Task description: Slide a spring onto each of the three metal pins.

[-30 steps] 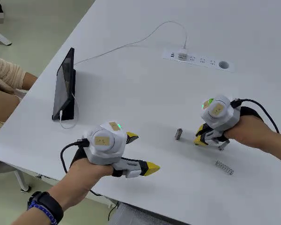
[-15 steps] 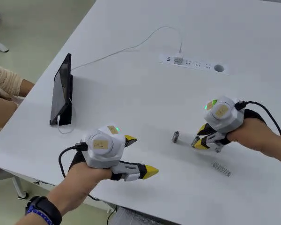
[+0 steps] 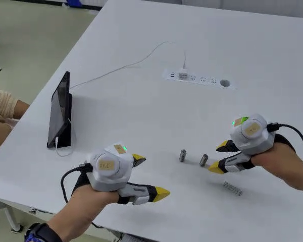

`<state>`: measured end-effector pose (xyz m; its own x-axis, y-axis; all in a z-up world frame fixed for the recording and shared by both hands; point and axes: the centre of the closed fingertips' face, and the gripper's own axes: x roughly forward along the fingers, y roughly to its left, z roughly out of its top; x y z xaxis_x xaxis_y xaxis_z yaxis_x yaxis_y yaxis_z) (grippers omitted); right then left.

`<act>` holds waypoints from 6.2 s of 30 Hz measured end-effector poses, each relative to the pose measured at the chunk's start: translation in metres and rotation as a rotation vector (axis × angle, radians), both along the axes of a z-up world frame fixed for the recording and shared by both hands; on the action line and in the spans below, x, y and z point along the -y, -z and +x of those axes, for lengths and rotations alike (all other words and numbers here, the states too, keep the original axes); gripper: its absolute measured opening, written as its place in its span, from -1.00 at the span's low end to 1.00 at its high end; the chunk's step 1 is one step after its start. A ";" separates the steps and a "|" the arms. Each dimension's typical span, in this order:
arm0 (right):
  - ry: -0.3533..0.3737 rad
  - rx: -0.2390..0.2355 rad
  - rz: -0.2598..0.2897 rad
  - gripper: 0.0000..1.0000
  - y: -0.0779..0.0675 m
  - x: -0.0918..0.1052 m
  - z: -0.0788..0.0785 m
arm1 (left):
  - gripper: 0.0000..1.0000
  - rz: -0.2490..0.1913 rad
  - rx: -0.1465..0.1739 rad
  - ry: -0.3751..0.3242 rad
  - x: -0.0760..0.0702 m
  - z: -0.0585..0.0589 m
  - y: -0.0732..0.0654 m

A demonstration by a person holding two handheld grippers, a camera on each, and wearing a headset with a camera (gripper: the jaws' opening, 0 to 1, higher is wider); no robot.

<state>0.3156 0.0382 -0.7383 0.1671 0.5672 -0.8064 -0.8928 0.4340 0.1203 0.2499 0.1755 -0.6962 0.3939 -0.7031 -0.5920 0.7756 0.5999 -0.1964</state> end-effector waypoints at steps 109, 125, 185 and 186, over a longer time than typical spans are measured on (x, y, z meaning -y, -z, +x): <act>0.555 0.031 0.269 0.60 -0.031 0.102 -0.118 | 0.25 0.146 0.069 0.515 0.171 -0.006 0.025; 0.578 0.017 0.280 0.60 -0.031 0.106 -0.128 | -0.12 0.152 -0.006 0.514 0.216 0.003 0.068; 0.565 -0.025 0.331 0.57 -0.033 0.089 -0.127 | -0.80 0.227 -0.015 0.358 0.137 -0.010 0.079; 0.562 -0.027 0.334 0.56 -0.033 0.088 -0.127 | -0.80 0.224 -0.013 0.353 0.136 -0.010 0.077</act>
<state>0.1883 -0.0501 -0.7053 0.4930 0.6203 -0.6101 -0.5356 0.7690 0.3490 0.2398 0.0399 -0.7737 0.1426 -0.6470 -0.7491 0.9397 0.3263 -0.1029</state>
